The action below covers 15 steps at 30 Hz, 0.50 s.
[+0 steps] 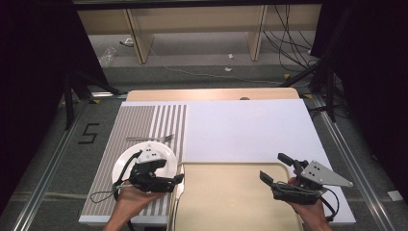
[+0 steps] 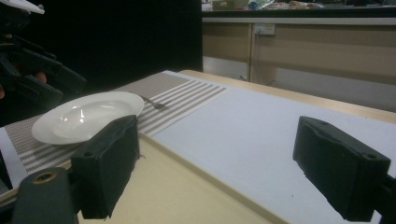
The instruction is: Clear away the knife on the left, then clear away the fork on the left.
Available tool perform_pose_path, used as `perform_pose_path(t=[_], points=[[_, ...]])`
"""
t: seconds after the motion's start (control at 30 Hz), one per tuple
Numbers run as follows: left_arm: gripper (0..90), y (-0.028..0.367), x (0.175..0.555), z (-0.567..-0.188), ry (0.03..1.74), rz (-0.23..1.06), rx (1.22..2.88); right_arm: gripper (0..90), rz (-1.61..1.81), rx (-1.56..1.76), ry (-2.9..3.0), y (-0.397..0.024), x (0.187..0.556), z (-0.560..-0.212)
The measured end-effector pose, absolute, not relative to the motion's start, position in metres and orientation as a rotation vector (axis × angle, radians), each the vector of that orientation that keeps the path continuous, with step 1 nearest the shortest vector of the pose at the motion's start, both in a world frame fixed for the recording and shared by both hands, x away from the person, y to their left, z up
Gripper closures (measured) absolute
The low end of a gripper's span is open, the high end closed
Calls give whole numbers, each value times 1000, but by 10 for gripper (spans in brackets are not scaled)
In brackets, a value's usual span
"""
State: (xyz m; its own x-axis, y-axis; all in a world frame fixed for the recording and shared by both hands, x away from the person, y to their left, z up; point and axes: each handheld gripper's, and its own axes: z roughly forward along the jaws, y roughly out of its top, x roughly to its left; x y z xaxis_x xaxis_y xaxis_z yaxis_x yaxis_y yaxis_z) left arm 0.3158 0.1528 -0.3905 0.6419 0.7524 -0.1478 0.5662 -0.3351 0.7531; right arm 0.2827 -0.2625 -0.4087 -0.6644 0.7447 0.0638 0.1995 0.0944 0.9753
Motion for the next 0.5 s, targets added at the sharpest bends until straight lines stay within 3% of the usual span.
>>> perform_pose_path(t=[0.5], points=[[181,176,329,-374,1073,371,1997,154,1595,916,1932,-262,283,-409]])
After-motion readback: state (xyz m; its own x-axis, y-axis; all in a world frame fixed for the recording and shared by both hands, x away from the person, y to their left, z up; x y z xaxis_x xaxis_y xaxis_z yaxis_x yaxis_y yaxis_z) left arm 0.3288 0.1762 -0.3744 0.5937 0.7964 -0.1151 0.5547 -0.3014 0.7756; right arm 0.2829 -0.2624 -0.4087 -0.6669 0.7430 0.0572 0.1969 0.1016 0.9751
